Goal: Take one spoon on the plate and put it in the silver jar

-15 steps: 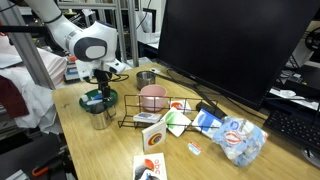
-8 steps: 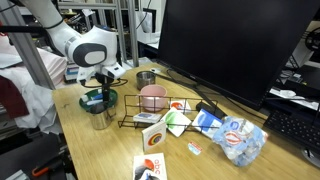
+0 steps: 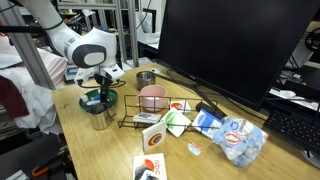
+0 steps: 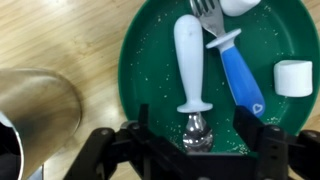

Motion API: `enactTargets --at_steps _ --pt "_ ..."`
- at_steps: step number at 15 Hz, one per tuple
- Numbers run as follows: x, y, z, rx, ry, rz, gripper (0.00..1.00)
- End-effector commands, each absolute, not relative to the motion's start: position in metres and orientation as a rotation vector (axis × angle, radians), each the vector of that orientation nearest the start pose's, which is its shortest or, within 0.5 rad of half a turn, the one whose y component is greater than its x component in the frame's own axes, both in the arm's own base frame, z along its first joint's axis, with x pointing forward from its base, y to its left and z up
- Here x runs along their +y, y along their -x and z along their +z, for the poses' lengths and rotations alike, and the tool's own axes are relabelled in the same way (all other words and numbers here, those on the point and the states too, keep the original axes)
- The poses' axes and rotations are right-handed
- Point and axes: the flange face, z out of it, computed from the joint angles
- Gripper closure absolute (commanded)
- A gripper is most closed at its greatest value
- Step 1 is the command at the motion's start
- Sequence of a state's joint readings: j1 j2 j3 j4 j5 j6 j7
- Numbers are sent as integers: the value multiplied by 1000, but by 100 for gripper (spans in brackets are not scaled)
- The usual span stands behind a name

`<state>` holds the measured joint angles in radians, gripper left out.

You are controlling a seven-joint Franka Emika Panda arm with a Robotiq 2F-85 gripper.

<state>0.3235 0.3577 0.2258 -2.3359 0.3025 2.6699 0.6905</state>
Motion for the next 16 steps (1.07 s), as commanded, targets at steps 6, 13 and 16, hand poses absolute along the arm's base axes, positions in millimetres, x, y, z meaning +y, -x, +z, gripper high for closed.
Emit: enactTargets --at_steps 6,13,16 --pt "268 -443 185 663 2909 220 34" --pt "272 -443 186 655 2916 222 86" --pt "273 -443 187 654 2920 219 90"
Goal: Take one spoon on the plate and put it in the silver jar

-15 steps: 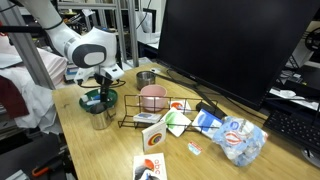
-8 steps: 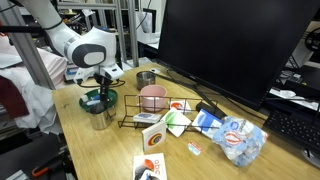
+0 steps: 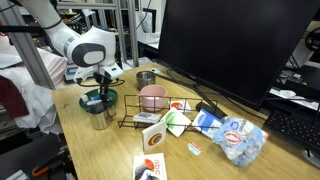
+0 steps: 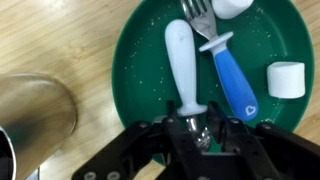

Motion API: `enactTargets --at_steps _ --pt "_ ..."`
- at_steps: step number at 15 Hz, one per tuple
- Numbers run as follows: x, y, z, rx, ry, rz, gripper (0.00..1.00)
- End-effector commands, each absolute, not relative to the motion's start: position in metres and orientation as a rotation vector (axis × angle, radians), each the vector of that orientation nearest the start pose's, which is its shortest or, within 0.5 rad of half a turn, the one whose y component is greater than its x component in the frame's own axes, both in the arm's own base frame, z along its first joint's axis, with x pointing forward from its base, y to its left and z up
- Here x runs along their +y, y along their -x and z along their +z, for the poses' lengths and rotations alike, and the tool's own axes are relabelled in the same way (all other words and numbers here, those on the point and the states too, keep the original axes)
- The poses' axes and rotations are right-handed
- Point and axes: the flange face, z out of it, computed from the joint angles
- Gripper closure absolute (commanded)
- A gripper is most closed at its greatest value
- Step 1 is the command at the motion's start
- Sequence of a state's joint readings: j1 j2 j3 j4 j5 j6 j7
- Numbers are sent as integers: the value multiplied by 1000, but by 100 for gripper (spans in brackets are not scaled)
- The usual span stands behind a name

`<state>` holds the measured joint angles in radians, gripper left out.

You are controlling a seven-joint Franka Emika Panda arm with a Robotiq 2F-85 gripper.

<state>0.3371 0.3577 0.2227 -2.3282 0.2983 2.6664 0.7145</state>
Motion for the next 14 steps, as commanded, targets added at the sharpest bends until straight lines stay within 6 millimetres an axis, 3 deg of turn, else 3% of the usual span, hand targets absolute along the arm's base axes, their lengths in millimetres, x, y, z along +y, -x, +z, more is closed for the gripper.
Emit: enactTargets --at_steps 1,10,14 --pt "273 -443 188 650 2922 215 90" --pt "297 -431 235 533 2892 107 90" --pt "290 -431 248 530 2911 16 90"
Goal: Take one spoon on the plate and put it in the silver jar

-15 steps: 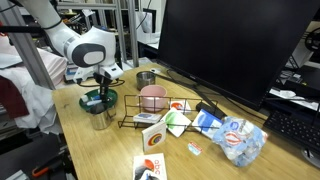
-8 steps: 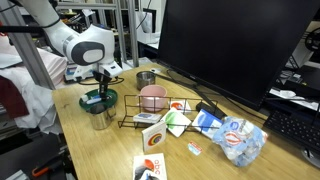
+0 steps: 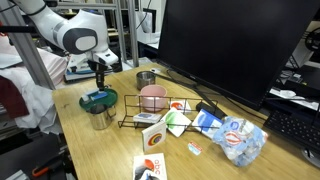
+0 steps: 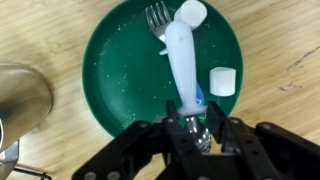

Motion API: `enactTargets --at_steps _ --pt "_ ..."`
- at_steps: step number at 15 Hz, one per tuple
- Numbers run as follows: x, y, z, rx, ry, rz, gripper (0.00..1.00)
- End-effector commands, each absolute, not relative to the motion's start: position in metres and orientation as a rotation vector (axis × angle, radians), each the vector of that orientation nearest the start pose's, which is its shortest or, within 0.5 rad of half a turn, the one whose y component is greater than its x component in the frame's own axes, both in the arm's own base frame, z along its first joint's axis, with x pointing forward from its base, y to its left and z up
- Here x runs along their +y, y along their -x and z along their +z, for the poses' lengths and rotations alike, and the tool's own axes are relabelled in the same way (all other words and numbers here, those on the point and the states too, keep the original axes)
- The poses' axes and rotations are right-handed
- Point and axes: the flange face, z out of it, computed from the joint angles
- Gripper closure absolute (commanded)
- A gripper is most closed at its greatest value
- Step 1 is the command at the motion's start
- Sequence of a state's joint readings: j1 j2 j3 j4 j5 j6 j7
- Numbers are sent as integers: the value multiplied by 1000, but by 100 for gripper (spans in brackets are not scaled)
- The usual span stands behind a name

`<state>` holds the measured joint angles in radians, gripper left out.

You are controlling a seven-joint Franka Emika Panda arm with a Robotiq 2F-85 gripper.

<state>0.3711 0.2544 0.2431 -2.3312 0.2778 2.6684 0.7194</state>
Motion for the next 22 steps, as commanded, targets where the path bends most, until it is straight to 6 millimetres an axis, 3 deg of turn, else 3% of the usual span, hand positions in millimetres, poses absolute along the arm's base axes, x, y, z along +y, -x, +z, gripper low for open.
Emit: enactTargets --at_steps 1,13,17,22 --pt "287 -431 251 531 2916 -7 90" --pt "252 -411 303 672 2875 -259 90" --pt "228 -400 327 751 2835 -363 90" --pt "180 -383 354 919 2766 -445 90"
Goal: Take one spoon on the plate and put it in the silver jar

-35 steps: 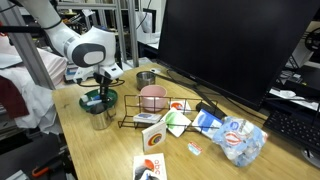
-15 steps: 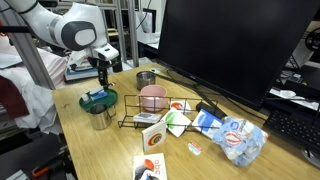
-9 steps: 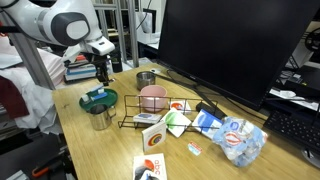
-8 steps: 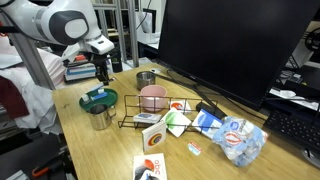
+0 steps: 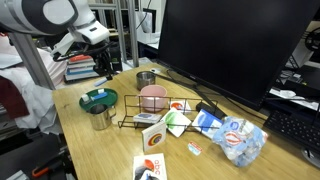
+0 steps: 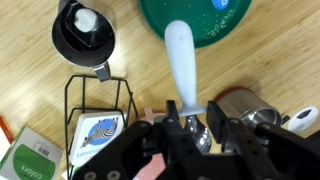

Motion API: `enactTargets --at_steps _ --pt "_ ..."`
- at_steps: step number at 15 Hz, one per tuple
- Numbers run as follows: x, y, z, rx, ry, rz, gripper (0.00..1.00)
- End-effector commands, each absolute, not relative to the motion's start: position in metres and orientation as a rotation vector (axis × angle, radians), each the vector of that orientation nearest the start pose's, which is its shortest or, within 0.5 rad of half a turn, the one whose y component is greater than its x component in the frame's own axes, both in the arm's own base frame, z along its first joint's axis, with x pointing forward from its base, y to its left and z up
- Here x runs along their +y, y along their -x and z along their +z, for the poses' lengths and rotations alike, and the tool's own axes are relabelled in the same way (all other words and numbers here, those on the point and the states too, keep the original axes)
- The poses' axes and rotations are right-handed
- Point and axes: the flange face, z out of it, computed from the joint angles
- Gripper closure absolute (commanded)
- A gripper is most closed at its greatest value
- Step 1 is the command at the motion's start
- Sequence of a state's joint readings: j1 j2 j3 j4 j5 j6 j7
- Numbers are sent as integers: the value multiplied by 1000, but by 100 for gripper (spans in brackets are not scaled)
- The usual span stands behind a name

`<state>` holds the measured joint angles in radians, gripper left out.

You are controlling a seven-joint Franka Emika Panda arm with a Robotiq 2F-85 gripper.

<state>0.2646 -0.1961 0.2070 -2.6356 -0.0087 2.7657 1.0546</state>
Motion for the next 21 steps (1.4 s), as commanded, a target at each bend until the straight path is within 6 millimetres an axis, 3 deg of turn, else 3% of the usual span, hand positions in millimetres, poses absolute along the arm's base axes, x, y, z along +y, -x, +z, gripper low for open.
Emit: enactTargets --at_steps 1,4,5,9,11,12,20,21 --pt "170 -378 356 960 2754 -449 90" --pt "135 -358 357 1111 2707 -448 90" --pt "131 -372 366 1168 2695 -438 90" --pt "98 -374 374 1337 2610 -407 90" --pt "93 -378 370 1302 2594 -375 90" --pt "95 -376 372 1315 2608 -405 65" --pt "94 -377 369 1313 2604 -380 65" --pt "90 -378 369 1337 2599 -379 90"
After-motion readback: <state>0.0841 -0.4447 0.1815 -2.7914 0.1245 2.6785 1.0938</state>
